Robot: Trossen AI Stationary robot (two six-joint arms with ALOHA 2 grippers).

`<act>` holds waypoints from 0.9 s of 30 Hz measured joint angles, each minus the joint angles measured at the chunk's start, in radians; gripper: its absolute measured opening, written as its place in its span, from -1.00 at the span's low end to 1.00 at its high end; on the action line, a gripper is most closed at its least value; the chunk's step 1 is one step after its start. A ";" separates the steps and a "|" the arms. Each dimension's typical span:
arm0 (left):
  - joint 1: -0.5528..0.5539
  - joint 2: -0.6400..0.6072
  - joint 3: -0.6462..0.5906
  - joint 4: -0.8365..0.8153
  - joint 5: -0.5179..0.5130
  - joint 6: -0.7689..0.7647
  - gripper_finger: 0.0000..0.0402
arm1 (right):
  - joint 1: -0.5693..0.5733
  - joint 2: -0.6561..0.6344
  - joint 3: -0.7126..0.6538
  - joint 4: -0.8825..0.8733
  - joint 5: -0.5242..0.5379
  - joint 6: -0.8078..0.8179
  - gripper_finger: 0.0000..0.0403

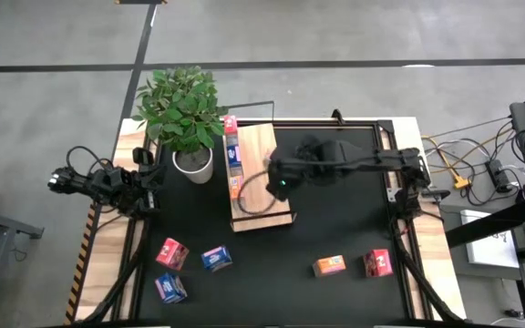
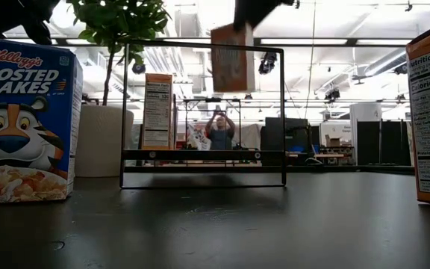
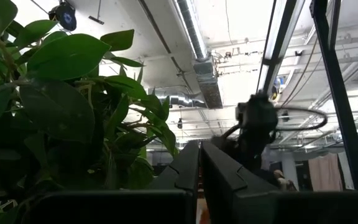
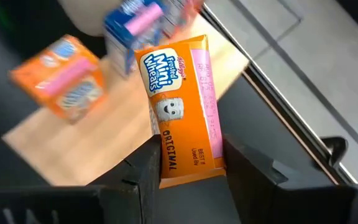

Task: Stack cereal on shelf
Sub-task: Put the left orange cereal box on the shelf aligned with the other orange cereal box

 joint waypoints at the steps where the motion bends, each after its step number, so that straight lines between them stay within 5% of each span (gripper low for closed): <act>1: 0.000 0.000 0.000 0.000 0.000 0.000 -1.00 | -0.013 0.000 -0.023 0.018 -0.008 -0.010 -0.25; 27: 0.000 0.000 0.000 0.000 0.000 0.000 -1.00 | -0.060 0.002 -0.367 0.464 -0.165 -0.076 -0.21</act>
